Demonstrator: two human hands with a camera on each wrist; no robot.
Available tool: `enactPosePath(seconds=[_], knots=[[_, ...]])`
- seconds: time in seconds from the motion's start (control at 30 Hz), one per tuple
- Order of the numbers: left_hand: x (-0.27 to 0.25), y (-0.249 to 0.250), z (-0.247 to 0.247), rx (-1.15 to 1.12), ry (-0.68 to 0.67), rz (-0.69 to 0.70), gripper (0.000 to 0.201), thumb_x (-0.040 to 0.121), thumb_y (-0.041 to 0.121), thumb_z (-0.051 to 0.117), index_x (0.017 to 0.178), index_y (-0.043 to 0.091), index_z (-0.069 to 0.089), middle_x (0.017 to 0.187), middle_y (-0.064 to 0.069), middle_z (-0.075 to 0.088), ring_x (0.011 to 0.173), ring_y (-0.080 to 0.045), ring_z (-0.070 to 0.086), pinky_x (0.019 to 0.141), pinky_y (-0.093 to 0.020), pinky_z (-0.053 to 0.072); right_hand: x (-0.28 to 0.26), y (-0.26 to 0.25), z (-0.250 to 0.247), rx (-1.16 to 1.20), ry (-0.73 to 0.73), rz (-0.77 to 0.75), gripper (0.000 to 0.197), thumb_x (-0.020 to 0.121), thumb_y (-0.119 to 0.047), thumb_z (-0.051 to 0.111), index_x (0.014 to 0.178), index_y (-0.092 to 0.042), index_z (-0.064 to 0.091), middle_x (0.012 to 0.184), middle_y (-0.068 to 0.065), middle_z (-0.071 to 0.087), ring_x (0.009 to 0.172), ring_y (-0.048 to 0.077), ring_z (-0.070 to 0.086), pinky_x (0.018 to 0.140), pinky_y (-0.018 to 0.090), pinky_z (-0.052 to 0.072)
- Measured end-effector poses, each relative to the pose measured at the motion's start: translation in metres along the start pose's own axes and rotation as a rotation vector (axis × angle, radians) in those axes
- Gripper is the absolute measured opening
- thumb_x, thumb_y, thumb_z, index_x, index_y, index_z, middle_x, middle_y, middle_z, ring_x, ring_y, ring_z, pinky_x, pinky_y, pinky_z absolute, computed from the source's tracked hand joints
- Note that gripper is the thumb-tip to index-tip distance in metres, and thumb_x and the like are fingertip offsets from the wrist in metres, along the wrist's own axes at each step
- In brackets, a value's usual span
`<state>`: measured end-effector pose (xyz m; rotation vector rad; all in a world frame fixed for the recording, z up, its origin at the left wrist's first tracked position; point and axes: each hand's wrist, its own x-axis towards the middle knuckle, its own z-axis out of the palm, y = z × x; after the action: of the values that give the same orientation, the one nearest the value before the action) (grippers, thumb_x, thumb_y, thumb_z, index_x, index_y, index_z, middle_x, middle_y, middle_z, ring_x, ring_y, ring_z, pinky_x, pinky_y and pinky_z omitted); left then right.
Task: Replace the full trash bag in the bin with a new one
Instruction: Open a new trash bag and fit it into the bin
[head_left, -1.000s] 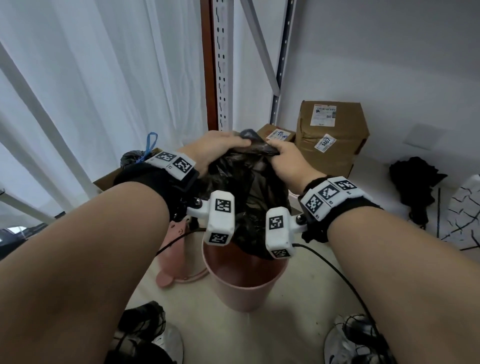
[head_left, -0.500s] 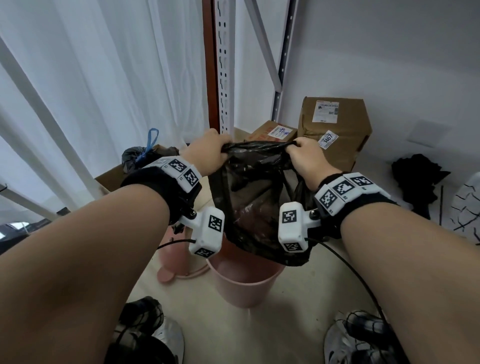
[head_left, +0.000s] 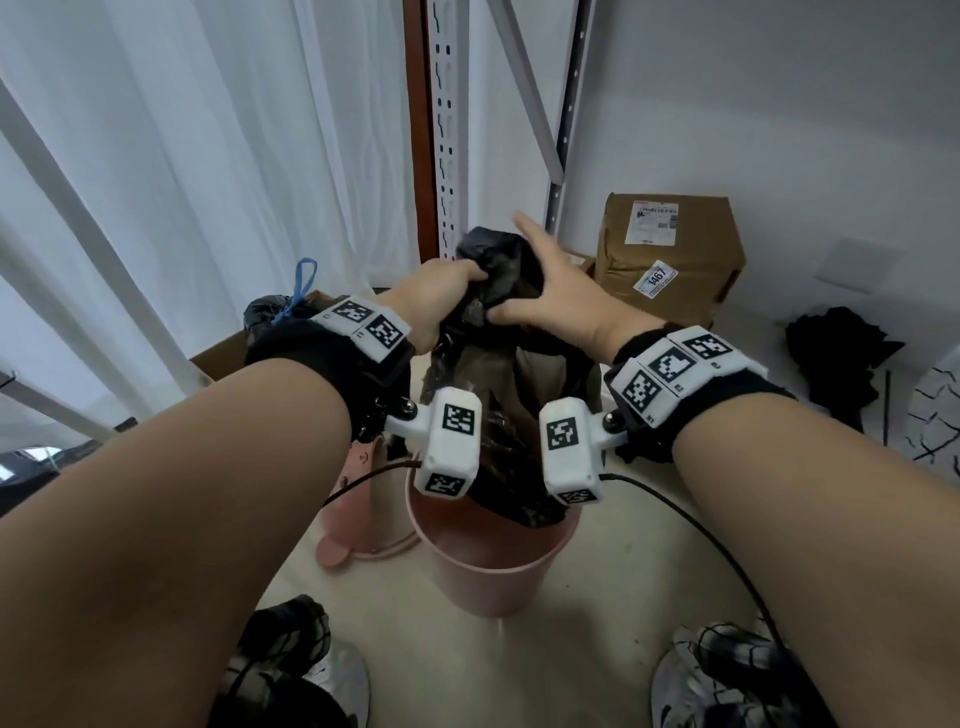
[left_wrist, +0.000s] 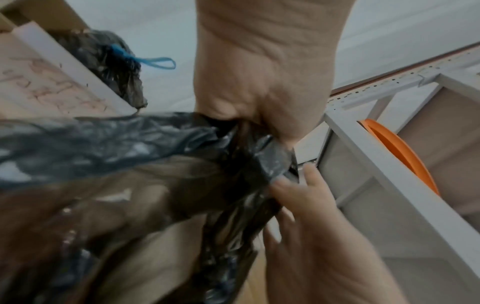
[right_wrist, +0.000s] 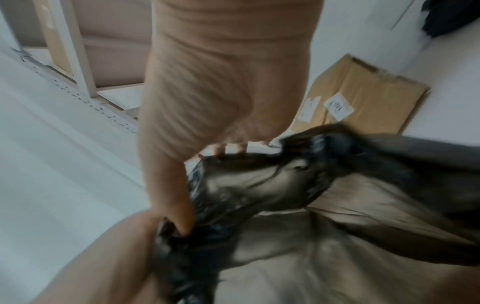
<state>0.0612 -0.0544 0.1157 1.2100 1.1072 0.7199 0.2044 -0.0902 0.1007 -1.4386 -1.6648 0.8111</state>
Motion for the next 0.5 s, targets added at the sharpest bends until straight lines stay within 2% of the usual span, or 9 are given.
enactPosePath(seconds=[0.07,0.1,0.17,0.23,0.27,0.33,0.4,0.47,0.5], knots=[[-0.003,0.003,0.005,0.011,-0.081,-0.036,0.021,0.093,0.018,0.047,0.085,0.011,0.064,0.066,-0.003,0.07,0.062,-0.016,0.067,0.057,-0.026,0.053,0.002,-0.006,0.006,-0.038,-0.11,-0.063,0.102,0.079,-0.005,0.072,0.153,-0.021,0.002,0.139,-0.005,0.038,0.126,0.007,0.042,0.102,0.013,0.036],[-0.001,0.004,0.005,0.05,-0.086,-0.009,0.02,0.092,0.019,0.048,0.081,0.012,0.064,0.063,-0.001,0.069,0.059,-0.015,0.066,0.055,-0.023,0.052,0.001,-0.007,0.008,-0.071,-0.117,-0.079,0.097,0.081,-0.004,0.07,0.153,-0.019,0.005,0.136,-0.006,0.039,0.125,0.006,0.042,0.101,0.01,0.033],[0.001,0.003,-0.001,0.224,-0.07,0.142,0.019,0.091,0.019,0.054,0.077,0.009,0.062,0.061,-0.003,0.066,0.055,-0.013,0.063,0.056,-0.021,0.05,0.003,-0.002,0.011,-0.208,-0.037,-0.124,0.069,0.087,-0.002,0.063,0.147,-0.011,0.03,0.138,0.002,0.047,0.128,0.013,0.044,0.101,0.01,0.028],[0.002,-0.002,-0.01,0.422,-0.115,0.284,0.022,0.09,0.027,0.062,0.079,0.008,0.06,0.072,-0.008,0.063,0.064,-0.013,0.061,0.066,-0.023,0.05,0.006,0.006,0.01,-0.313,0.073,-0.133,0.032,0.092,-0.002,0.053,0.124,-0.003,0.059,0.125,0.013,0.061,0.119,0.024,0.054,0.099,0.021,0.036],[0.002,-0.006,-0.015,0.493,-0.151,0.294,0.024,0.087,0.032,0.066,0.087,0.009,0.06,0.08,-0.007,0.065,0.071,-0.011,0.062,0.073,-0.023,0.051,0.006,0.009,0.008,-0.327,0.116,-0.098,0.023,0.094,-0.004,0.05,0.111,0.0,0.065,0.114,0.016,0.066,0.11,0.027,0.058,0.095,0.028,0.041],[0.004,-0.012,-0.025,0.698,-0.193,0.26,0.037,0.081,0.03,0.073,0.107,0.008,0.057,0.097,-0.006,0.066,0.087,-0.014,0.063,0.085,-0.028,0.051,0.009,0.014,0.002,-0.316,0.155,-0.006,0.026,0.097,-0.009,0.044,0.098,0.004,0.067,0.103,0.019,0.067,0.098,0.029,0.06,0.083,0.032,0.044],[0.007,-0.016,-0.03,0.883,-0.188,0.236,0.032,0.084,0.019,0.07,0.108,0.0,0.062,0.103,-0.018,0.068,0.093,-0.026,0.065,0.092,-0.035,0.05,0.009,0.015,-0.007,-0.24,0.223,0.071,0.031,0.098,-0.011,0.039,0.095,0.005,0.065,0.097,0.018,0.065,0.091,0.026,0.057,0.076,0.029,0.037],[0.009,-0.016,-0.032,0.805,-0.076,0.228,0.023,0.089,0.016,0.062,0.102,-0.002,0.066,0.099,-0.022,0.068,0.094,-0.031,0.064,0.095,-0.038,0.05,0.01,0.02,-0.017,-0.183,0.284,0.198,0.034,0.098,-0.014,0.035,0.076,-0.005,0.059,0.079,0.01,0.057,0.086,0.023,0.05,0.076,0.028,0.034],[0.008,-0.015,-0.033,0.646,-0.002,0.207,0.018,0.091,0.015,0.059,0.099,0.001,0.066,0.094,-0.018,0.068,0.091,-0.029,0.064,0.096,-0.037,0.049,0.01,0.025,-0.02,-0.223,0.287,0.288,0.035,0.097,-0.016,0.034,0.066,-0.013,0.05,0.071,0.005,0.049,0.086,0.023,0.047,0.075,0.029,0.033]])
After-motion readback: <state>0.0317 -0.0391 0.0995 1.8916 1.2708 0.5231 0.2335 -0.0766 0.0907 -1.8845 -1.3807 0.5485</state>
